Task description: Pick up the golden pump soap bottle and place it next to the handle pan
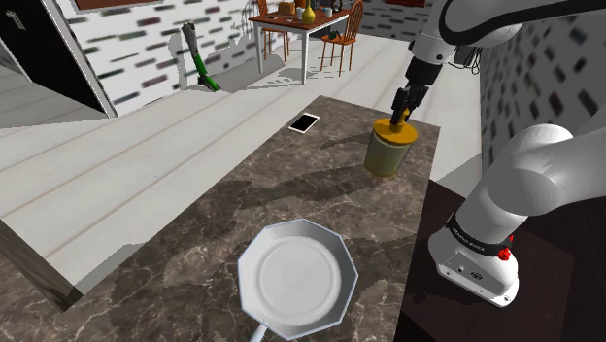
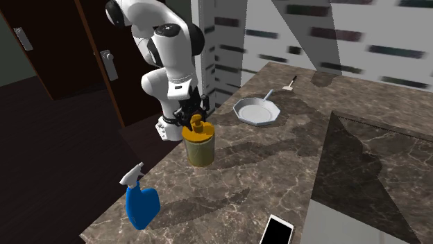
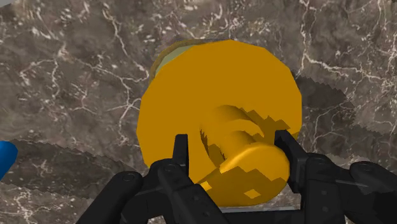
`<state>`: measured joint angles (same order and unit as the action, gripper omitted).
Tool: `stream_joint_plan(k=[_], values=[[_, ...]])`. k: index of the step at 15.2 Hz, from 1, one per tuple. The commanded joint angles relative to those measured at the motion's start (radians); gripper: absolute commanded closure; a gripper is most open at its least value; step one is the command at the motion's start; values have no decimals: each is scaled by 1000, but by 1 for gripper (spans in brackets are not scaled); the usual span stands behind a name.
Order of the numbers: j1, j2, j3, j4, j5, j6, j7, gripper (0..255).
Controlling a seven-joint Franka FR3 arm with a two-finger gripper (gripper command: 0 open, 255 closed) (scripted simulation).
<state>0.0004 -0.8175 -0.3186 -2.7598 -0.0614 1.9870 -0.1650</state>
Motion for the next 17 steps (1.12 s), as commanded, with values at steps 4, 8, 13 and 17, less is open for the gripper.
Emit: stream_joint_plan(k=[4, 8, 13, 17], values=[[3, -18, 13, 59, 7, -76, 9, 255], [6, -26, 23, 108, 14, -132, 17, 255], [12, -28, 34, 173, 22, -198, 25, 255], [16, -26, 42, 228, 29, -250, 31, 255]])
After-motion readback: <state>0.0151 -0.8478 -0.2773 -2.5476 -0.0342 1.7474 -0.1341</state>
